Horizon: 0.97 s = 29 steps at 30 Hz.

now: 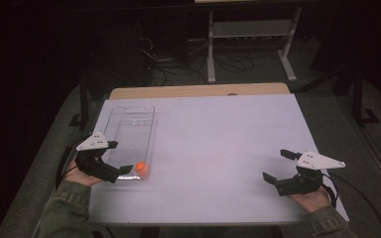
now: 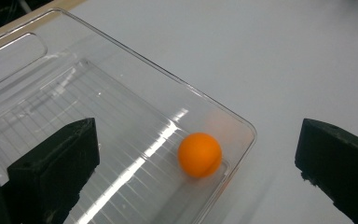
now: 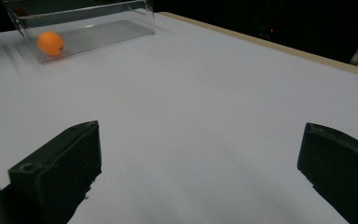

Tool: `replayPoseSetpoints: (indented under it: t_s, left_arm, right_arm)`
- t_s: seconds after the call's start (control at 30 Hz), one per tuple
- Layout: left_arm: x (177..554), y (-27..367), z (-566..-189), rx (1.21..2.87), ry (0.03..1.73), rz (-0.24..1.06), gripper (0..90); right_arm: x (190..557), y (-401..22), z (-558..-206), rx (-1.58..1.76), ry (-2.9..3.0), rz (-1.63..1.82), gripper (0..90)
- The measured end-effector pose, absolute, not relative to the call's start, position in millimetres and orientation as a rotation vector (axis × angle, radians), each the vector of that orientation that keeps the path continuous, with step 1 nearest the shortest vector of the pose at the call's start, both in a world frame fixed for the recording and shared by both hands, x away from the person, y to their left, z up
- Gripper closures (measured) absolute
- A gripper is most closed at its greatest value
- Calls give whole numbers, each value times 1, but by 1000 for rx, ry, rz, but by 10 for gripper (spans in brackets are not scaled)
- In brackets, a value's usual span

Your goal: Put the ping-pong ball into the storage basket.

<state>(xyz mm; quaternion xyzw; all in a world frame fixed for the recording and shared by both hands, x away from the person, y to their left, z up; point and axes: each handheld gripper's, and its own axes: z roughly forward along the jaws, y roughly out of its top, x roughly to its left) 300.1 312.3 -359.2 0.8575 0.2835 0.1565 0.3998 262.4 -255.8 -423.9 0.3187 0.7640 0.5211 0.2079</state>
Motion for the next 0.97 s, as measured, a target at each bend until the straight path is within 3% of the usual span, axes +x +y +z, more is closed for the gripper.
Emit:
replayPoseSetpoints:
  t_s: [0.47, 0.97]
  left_arm:
    - [290, 315, -365, 2041, 721, 449, 0]
    - [287, 317, -373, 2017, 735, 438, 0]
  right_arm:
    - [262, -257, -424, 886, 2118, 1455, 0]
    - [262, -257, -424, 889, 2118, 1454, 0]
